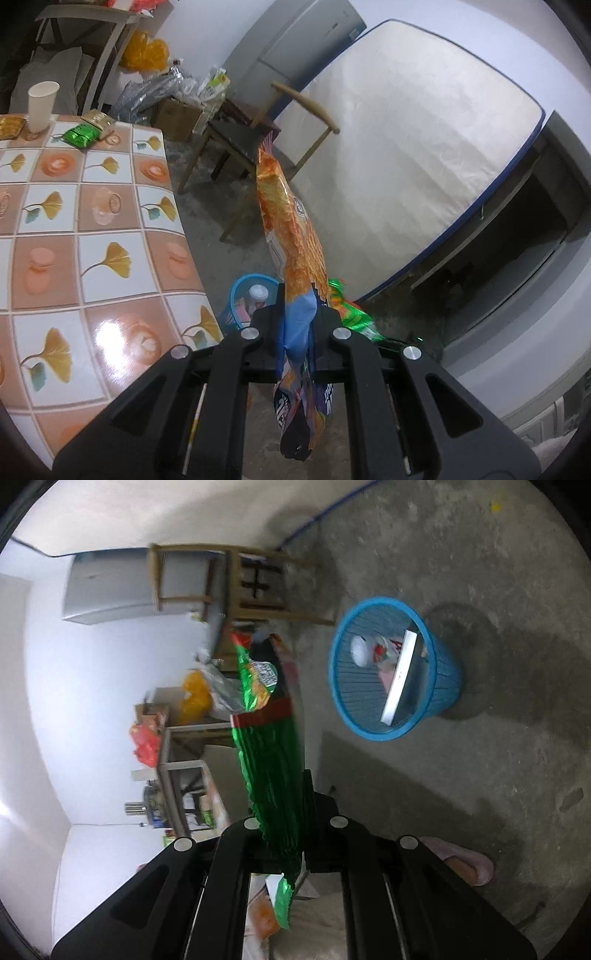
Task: Collect trash
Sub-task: 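Carry both bags to the blue wastebasket and release them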
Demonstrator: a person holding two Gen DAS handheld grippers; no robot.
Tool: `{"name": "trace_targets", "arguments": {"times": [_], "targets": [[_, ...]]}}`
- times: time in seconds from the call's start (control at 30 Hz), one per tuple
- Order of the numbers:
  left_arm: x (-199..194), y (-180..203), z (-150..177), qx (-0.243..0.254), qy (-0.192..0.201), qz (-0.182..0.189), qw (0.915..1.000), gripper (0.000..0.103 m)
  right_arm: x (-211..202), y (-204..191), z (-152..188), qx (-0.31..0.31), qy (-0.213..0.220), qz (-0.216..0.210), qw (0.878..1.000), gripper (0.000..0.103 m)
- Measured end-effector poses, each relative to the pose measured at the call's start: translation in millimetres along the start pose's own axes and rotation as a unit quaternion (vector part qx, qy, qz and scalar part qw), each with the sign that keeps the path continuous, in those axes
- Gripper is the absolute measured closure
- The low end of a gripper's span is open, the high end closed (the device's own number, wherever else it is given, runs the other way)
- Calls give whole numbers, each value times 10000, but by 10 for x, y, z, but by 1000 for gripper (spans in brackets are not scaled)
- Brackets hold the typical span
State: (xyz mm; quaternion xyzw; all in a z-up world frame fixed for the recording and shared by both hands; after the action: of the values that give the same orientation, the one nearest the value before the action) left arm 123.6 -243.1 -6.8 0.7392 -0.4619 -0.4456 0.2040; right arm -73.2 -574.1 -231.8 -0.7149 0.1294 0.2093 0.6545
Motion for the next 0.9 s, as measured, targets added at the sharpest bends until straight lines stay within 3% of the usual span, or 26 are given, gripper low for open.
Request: {"name": "trace_targets", "arguments": {"times": [0.1, 0.2, 0.27, 0.3, 0.33, 0.4, 0.47, 0.67, 0.83, 0.9], "targets": [[175, -12, -27, -63, -125, -39, 9999, 96, 443, 99, -202, 224, -294, -146, 9992, 96], [394, 5, -95, -71, -251, -83, 9996, 96, 882, 215, -379, 72, -540, 40, 9985, 93], [529, 42, -130, -25, -322, -120, 9994, 96, 1143, 427, -474, -22, -705, 406, 9967, 92], [608, 61, -147, -6, -365, -115, 9993, 96, 1288, 569, -534, -71, -745, 600, 9954, 81], [670, 76, -160, 15, -399, -115, 9991, 95, 1430, 732, -581, -54, -828, 768, 9936, 61], [885, 115, -183, 62, -542, -134, 9984, 95, 1559, 1041, -643, 57, -872, 1275, 9880, 57], [1082, 134, -200, 15, -691, -137, 9975, 95, 1553, 1236, -677, 198, -767, 1490, 9856, 57], [2011, 199, -201, -500, -1445, 38, 9882, 95, 1145, 1338, -709, 326, -227, 1384, 9896, 49], [3026, 86, 11, -1482, -2194, 170, 9641, 95, 591, 1451, -686, 581, 262, 1165, 9911, 47], [3500, -103, 187, -1771, -2368, -53, 9553, 82, 285, 1576, -551, 725, 374, 1166, 9898, 47]]}}
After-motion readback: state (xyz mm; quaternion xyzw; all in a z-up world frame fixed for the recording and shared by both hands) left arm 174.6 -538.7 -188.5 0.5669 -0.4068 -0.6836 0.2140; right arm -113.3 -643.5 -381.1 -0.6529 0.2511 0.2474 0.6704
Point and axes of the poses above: each gripper's, at about its wrist camera, not at the fingertips, and x roughly the way its jaws point, y to its right, z to its underside, the point moved 10 cm from there along x, roughly the way its jaws point, and after that the axes turned 10 degrees about -x, right-handed, at the moved point
